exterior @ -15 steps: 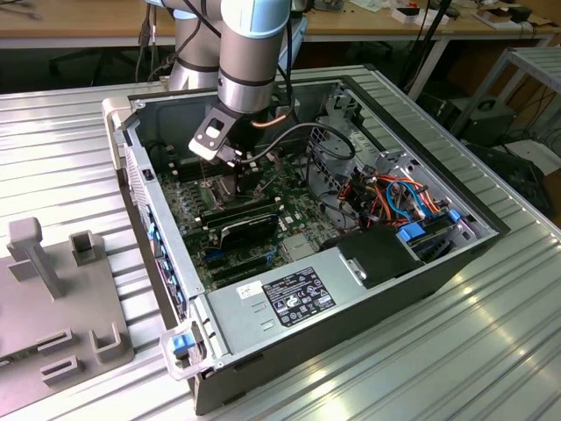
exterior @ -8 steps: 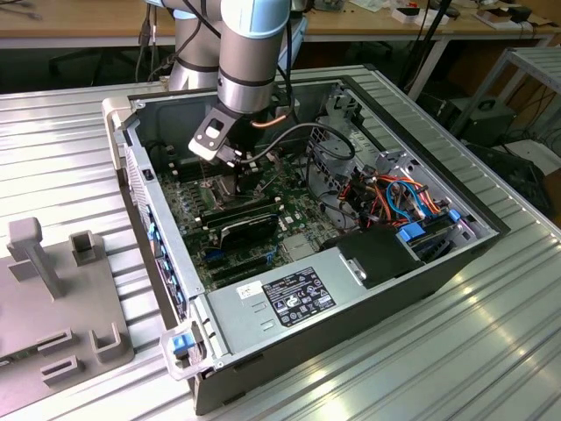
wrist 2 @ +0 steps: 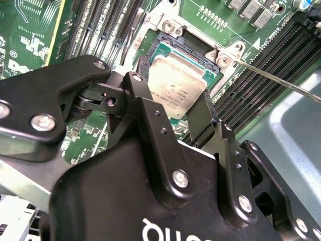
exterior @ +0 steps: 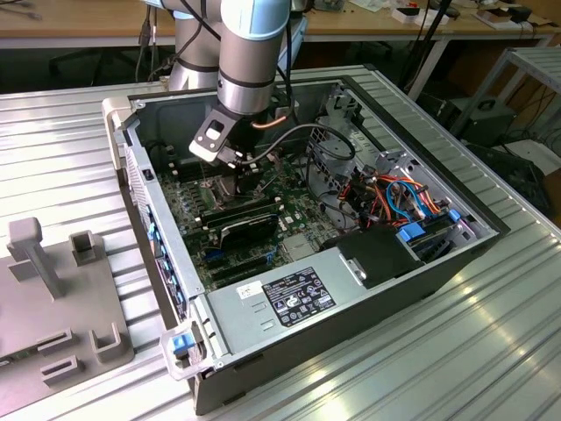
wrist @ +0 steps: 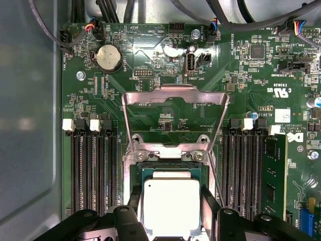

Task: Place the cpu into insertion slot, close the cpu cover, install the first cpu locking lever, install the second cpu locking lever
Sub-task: 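Place the cpu into insertion slot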

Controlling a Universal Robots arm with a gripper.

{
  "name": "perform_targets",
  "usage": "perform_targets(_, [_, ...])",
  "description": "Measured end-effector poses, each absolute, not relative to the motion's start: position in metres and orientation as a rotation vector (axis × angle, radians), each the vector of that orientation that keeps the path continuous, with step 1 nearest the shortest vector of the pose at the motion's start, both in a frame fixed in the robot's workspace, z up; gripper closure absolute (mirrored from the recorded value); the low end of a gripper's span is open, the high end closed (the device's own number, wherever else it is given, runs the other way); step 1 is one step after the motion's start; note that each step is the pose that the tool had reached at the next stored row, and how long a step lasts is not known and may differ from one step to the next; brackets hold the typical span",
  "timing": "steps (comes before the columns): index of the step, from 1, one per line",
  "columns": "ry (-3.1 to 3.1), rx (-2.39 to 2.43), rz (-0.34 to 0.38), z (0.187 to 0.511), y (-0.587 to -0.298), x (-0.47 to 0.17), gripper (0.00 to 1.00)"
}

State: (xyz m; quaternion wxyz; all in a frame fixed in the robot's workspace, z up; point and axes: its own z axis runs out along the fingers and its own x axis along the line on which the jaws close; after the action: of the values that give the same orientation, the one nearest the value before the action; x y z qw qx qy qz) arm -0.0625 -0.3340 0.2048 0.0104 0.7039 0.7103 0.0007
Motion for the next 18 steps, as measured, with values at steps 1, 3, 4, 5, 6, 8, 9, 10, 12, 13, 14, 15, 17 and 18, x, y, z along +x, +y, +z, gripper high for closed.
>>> perform_targets(1, [2.217,2.196,0.003,0.2047,-0.3340,-0.0625,0.45])
perform_targets(3, [2.218,2.196,0.003,0.2047,-0.3340,-0.0625,0.45])
perform_targets(4, [2.218,2.196,0.003,0.2047,-0.3340,-0.0625,0.45])
perform_targets(5, [2.218,2.196,0.003,0.2047,-0.3340,-0.0625,0.45])
perform_targets(6, [2.218,2.196,0.003,0.2047,-0.3340,-0.0625,0.45])
perform_targets(8, [2.218,2.196,0.003,0.2047,-0.3340,-0.0625,0.45])
perform_targets(9, [2.218,2.196,0.003,0.2047,-0.3340,-0.0625,0.45])
perform_targets(10, [2.218,2.196,0.003,0.2047,-0.3340,-0.0625,0.45])
perform_targets(12, [2.218,2.196,0.003,0.2042,-0.3340,-0.0626,0.45])
perform_targets(13, [2.218,2.196,0.003,0.2037,-0.3339,-0.0628,0.45])
perform_targets(14, [2.218,2.196,0.003,0.2031,-0.3339,-0.0628,0.45])
perform_targets(15, [2.218,2.196,0.003,0.2020,-0.3339,-0.0629,0.45])
perform_targets(17, [2.218,2.196,0.002,0.2007,-0.3339,-0.0631,0.45])
perform_targets(18, [2.218,2.196,0.002,0.2003,-0.3339,-0.0632,0.45])
